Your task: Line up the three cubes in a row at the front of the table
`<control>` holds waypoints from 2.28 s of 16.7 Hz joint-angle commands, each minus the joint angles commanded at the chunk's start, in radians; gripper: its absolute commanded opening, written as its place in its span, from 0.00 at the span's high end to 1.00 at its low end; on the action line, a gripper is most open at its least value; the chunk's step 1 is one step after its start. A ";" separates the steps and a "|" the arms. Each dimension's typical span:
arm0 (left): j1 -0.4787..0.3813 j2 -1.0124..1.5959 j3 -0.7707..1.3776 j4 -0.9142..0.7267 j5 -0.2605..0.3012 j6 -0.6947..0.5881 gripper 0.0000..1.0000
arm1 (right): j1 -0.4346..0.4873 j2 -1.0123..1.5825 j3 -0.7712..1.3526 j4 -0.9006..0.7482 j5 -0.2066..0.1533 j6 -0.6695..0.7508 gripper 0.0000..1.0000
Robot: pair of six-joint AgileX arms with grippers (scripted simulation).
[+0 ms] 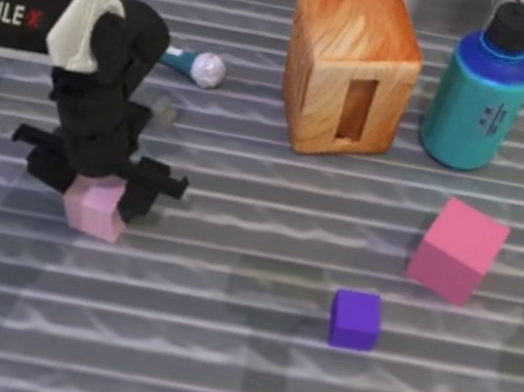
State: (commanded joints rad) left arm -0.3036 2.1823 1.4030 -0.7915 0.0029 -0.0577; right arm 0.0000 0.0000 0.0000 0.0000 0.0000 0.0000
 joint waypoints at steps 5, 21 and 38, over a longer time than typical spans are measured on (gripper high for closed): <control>-0.002 -0.040 0.036 -0.048 0.000 0.004 1.00 | 0.000 0.000 0.000 0.000 0.000 0.000 0.00; -0.117 -0.086 0.216 -0.286 -0.004 -0.165 1.00 | 0.000 0.000 0.000 0.000 0.000 0.000 0.00; -0.523 -0.016 0.381 -0.380 -0.016 -0.773 1.00 | 0.000 0.000 0.000 0.000 0.000 0.000 0.00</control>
State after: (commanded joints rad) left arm -0.8263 2.1658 1.7839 -1.1716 -0.0131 -0.8309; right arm 0.0000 0.0000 0.0000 0.0000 0.0000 0.0000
